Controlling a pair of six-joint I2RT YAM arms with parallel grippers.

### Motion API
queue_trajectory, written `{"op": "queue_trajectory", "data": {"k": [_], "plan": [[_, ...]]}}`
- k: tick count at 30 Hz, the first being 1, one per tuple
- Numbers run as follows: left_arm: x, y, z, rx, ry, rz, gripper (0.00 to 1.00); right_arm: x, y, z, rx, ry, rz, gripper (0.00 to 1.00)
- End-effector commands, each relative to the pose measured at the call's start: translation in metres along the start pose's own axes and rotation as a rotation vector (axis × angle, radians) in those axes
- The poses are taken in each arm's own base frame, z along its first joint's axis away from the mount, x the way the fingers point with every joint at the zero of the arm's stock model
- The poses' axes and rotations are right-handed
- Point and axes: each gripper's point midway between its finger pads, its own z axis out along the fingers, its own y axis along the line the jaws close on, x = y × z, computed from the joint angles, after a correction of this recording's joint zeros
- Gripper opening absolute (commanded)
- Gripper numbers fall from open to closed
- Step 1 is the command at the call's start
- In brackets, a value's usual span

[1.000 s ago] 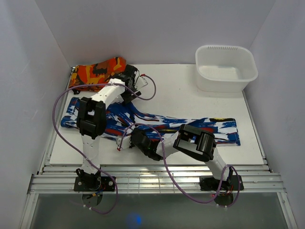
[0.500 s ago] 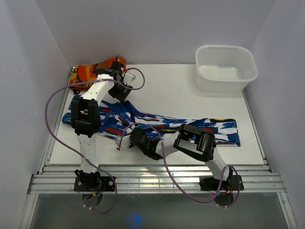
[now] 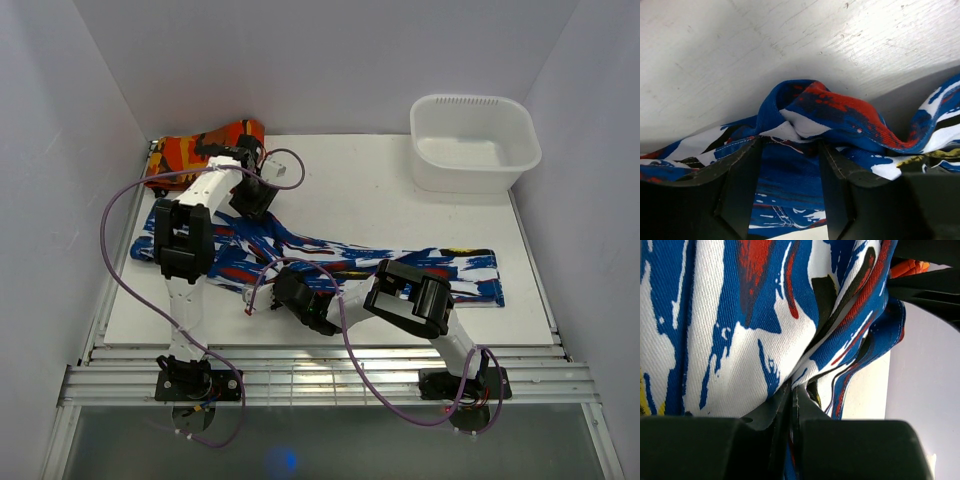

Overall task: Fold and stack the trousers
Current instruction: Fold the trousers

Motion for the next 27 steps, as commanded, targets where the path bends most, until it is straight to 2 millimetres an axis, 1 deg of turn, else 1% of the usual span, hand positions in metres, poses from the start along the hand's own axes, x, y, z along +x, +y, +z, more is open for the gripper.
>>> {"op": "queue_trajectory", "data": {"k": [1,3,5,6,7,9,10,11,13,14,16,17,19,20,21,22,23,25,26,27], "plan": [[-0.003,0.001,-0.004,0.010,-0.006,-0.017,0.59,0.053,0.087,-0.012,-0.292,0.119,-0.065,0.08],[0.000,0.005,-0.003,-0.007,0.006,-0.022,0.53,0.053,0.087,-0.013,-0.292,0.119,-0.065,0.08],[0.002,0.012,-0.004,-0.016,0.005,-0.035,0.39,0.053,0.086,-0.013,-0.291,0.118,-0.063,0.08],[0.001,0.015,-0.005,-0.022,0.001,-0.042,0.31,0.053,0.086,-0.012,-0.291,0.116,-0.062,0.08],[-0.003,0.019,-0.011,-0.033,-0.022,-0.048,0.16,0.052,0.086,-0.012,-0.292,0.115,-0.060,0.08],[-0.008,0.022,-0.020,-0.046,-0.046,-0.042,0.02,0.052,0.086,-0.012,-0.293,0.113,-0.061,0.08],[-0.012,0.022,-0.025,-0.045,-0.065,-0.039,0.00,0.051,0.086,-0.012,-0.293,0.112,-0.059,0.08],[-0.019,0.024,-0.038,-0.054,-0.105,-0.035,0.00,0.051,0.086,-0.012,-0.293,0.112,-0.058,0.08],[-0.030,0.022,-0.052,-0.050,-0.169,-0.036,0.00,0.050,0.084,-0.012,-0.292,0.109,-0.058,0.08],[-0.041,0.025,-0.067,-0.078,-0.240,-0.036,0.00,0.050,0.086,-0.013,-0.296,0.108,-0.058,0.08],[-0.050,0.024,-0.077,-0.079,-0.304,-0.044,0.00,0.048,0.084,-0.012,-0.296,0.105,-0.054,0.08],[-0.060,0.026,-0.082,-0.091,-0.352,-0.044,0.00,0.049,0.084,-0.012,-0.297,0.106,-0.054,0.08],[-0.063,0.024,-0.083,-0.081,-0.379,-0.056,0.00,0.048,0.084,-0.013,-0.300,0.105,-0.053,0.08],[-0.072,0.027,-0.085,-0.095,-0.419,-0.071,0.00,0.048,0.083,-0.014,-0.301,0.104,-0.053,0.08],[-0.072,0.028,-0.083,-0.104,-0.434,-0.080,0.00,0.047,0.083,-0.015,-0.303,0.100,-0.053,0.08],[-0.075,0.033,-0.083,-0.128,-0.453,-0.090,0.00,0.046,0.081,-0.015,-0.301,0.097,-0.052,0.08],[-0.085,0.039,-0.086,-0.162,-0.500,-0.108,0.00,0.047,0.081,-0.016,-0.304,0.098,-0.051,0.08],[-0.086,0.044,-0.081,-0.183,-0.516,-0.131,0.00,0.045,0.081,-0.016,-0.307,0.095,-0.052,0.08],[-0.093,0.050,-0.082,-0.208,-0.545,-0.142,0.00,0.045,0.081,-0.016,-0.309,0.094,-0.054,0.08],[-0.094,0.053,-0.079,-0.220,-0.548,-0.161,0.00,0.045,0.080,-0.016,-0.309,0.097,-0.052,0.08]]}}
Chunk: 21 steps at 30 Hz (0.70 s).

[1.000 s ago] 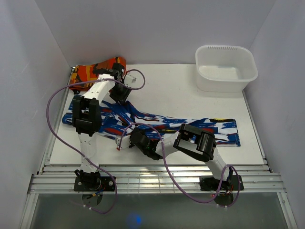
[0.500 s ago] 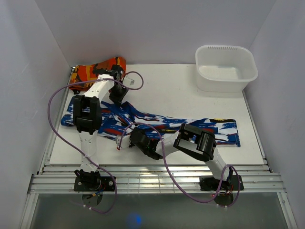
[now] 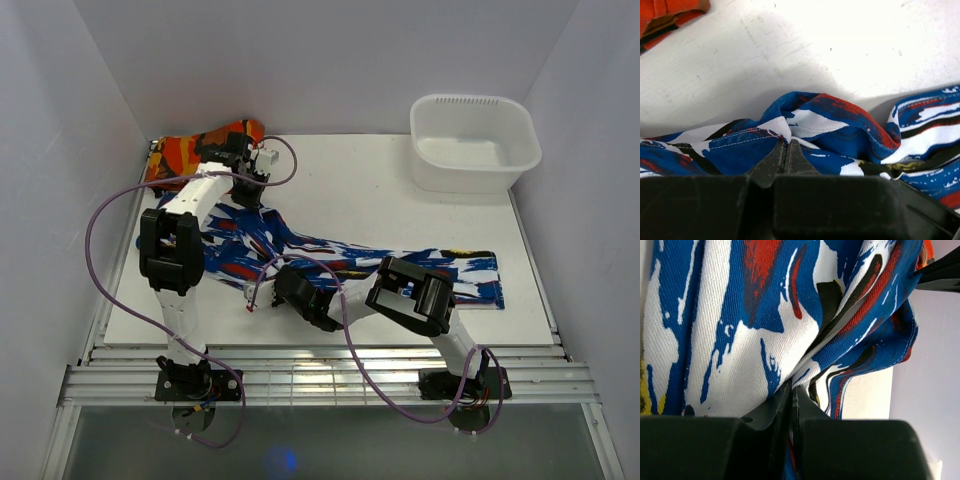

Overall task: Fold and stack the trousers
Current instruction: Fold the trousers

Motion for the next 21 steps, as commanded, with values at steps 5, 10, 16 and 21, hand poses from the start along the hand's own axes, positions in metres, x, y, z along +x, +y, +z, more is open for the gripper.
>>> {"op": "queue_trajectory", "data": {"k": [5,10,16,21], "plan": [[-0.092,0.032,-0.031,-0.122,-0.381,-0.010,0.29,0.045,0.078,-0.019,-0.279,0.128,-0.059,0.09],[-0.099,0.049,-0.065,-0.133,-0.430,-0.046,0.78,0.038,0.045,-0.015,-0.219,0.135,-0.004,0.82],[-0.065,0.112,-0.118,-0.160,-0.403,-0.166,0.80,0.025,-0.039,-0.026,-0.120,0.129,0.113,0.90],[0.005,0.136,-0.110,-0.151,-0.291,-0.218,0.78,0.038,-0.088,-0.065,-0.170,0.162,0.270,0.90]]}}
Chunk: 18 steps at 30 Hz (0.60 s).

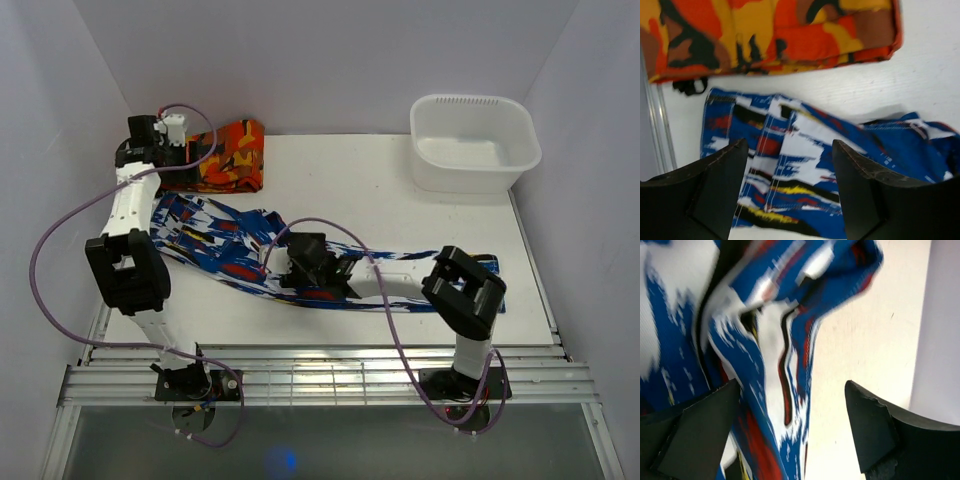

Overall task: Fold and stack the trousers
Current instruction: Fold the trousers

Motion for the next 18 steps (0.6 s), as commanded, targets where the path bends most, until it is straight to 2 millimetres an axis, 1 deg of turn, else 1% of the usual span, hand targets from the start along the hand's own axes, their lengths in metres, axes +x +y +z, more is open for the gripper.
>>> {"op": "queue_trajectory", "data": {"k": [1,2,3,4,5,6,7,8,9,10,11,12,13,14,16,17,18], "plan": [[0.033,0.001,-0.022,0.051,0.063,0.001,0.78,0.022,-0.031,-0.041,-0.099,0.042,0.164,0.90],[0.042,0.006,-0.020,0.046,0.081,0.001,0.77,0.032,-0.035,-0.057,-0.112,0.043,0.196,0.90],[0.058,0.013,-0.017,0.047,0.114,-0.023,0.76,0.048,-0.029,-0.068,-0.158,0.080,0.219,0.90],[0.066,0.015,-0.014,0.061,0.127,-0.033,0.72,0.064,-0.027,-0.076,-0.206,0.085,0.279,0.91],[0.072,0.015,-0.012,0.079,0.137,-0.034,0.71,0.077,-0.025,-0.095,-0.222,0.084,0.310,0.92],[0.082,0.019,-0.010,0.079,0.158,-0.044,0.69,0.100,-0.030,-0.104,-0.222,0.112,0.361,0.93],[0.088,0.020,-0.005,0.087,0.165,-0.042,0.67,0.113,-0.015,-0.118,-0.302,0.127,0.389,0.96],[0.094,0.019,-0.003,0.100,0.180,-0.036,0.66,0.118,-0.021,-0.136,-0.288,0.106,0.411,0.98],[0.101,0.019,0.001,0.103,0.196,-0.021,0.64,0.134,-0.007,-0.146,-0.331,0.122,0.435,0.99],[0.111,0.019,0.007,0.109,0.223,-0.025,0.64,0.152,0.004,-0.162,-0.404,0.143,0.500,0.90],[0.117,0.019,0.011,0.112,0.244,-0.023,0.61,0.158,0.004,-0.175,-0.409,0.128,0.505,0.86],[0.126,0.023,0.017,0.103,0.273,-0.025,0.60,0.177,0.018,-0.189,-0.459,0.151,0.577,0.77],[0.127,0.025,0.017,0.094,0.275,-0.027,0.59,0.184,0.016,-0.192,-0.447,0.142,0.586,0.74],[0.135,0.027,0.022,0.093,0.298,-0.037,0.59,0.190,0.024,-0.204,-0.470,0.151,0.578,0.72],[0.140,0.032,0.024,0.076,0.315,-0.055,0.57,0.208,0.038,-0.214,-0.496,0.186,0.623,0.62],[0.143,0.033,0.027,0.074,0.322,-0.060,0.57,0.212,0.044,-0.218,-0.516,0.206,0.644,0.60],[0.146,0.035,0.028,0.068,0.328,-0.063,0.57,0.222,0.045,-0.220,-0.512,0.225,0.674,0.59]]}}
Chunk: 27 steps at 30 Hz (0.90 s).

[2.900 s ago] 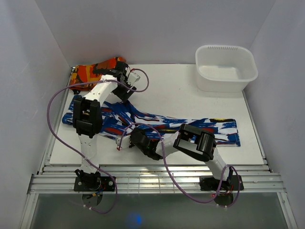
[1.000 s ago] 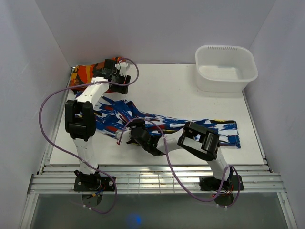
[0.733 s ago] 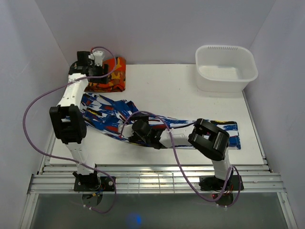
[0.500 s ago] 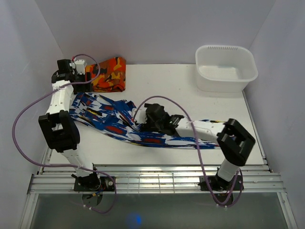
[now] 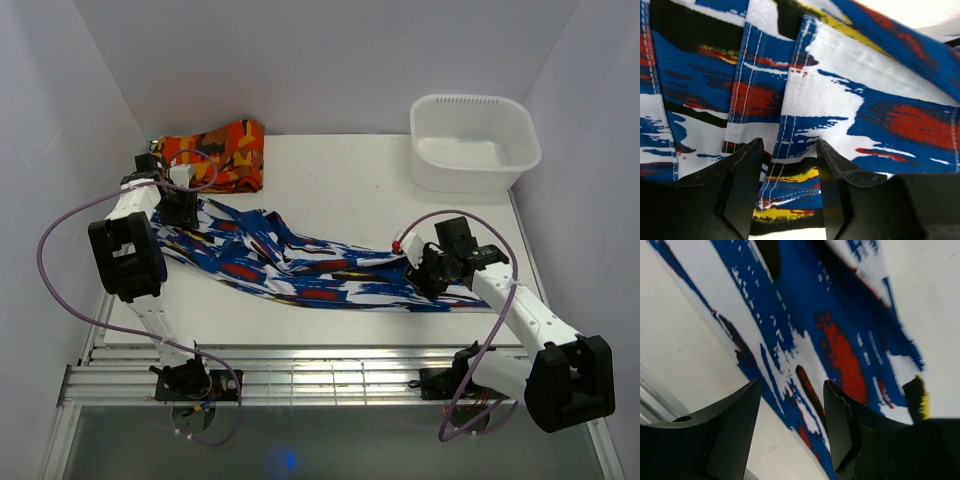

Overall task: Fold and stack the trousers
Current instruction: Fold the trousers

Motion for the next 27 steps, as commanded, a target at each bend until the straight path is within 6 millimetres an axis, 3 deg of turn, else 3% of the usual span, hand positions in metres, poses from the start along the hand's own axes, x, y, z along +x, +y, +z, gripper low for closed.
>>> {"op": "queue_trajectory", "data": {"k": [1,5,9,14,15,17,18,19,21,23,25,27], "plan": [[0.003,0.011,-0.001,-0.035,0.003,-0.007,0.57,0.028,0.028,-0.002,-0.159,0.033,0.066,0.58],[0.018,0.021,0.013,-0.063,0.066,-0.021,0.58,0.048,-0.001,0.009,-0.180,0.091,0.255,0.59],[0.050,0.036,0.024,-0.068,0.157,-0.097,0.58,0.091,-0.034,0.014,-0.187,0.186,0.510,0.59],[0.100,0.064,0.010,-0.085,0.222,-0.284,0.57,0.161,-0.034,0.018,-0.211,0.327,0.699,0.59],[0.115,0.061,0.008,-0.070,0.245,-0.309,0.57,0.181,-0.035,0.012,-0.192,0.357,0.750,0.58],[0.127,0.062,-0.003,-0.068,0.241,-0.341,0.58,0.200,-0.032,0.009,-0.201,0.387,0.773,0.58],[0.129,0.053,-0.006,-0.020,0.230,-0.337,0.60,0.209,-0.033,0.005,-0.191,0.397,0.795,0.58],[0.140,0.045,-0.007,-0.001,0.248,-0.345,0.61,0.211,-0.033,0.002,-0.193,0.399,0.793,0.58],[0.134,0.032,-0.019,0.048,0.214,-0.319,0.65,0.203,-0.029,-0.003,-0.239,0.362,0.765,0.60],[0.113,0.019,-0.034,0.112,0.113,-0.267,0.68,0.186,-0.033,-0.012,-0.268,0.311,0.755,0.61],[0.095,0.005,-0.048,0.194,0.037,-0.218,0.71,0.169,-0.054,-0.017,-0.250,0.247,0.721,0.64],[0.070,-0.004,-0.069,0.218,-0.043,-0.154,0.75,0.150,-0.061,-0.023,-0.274,0.198,0.716,0.66]]}}
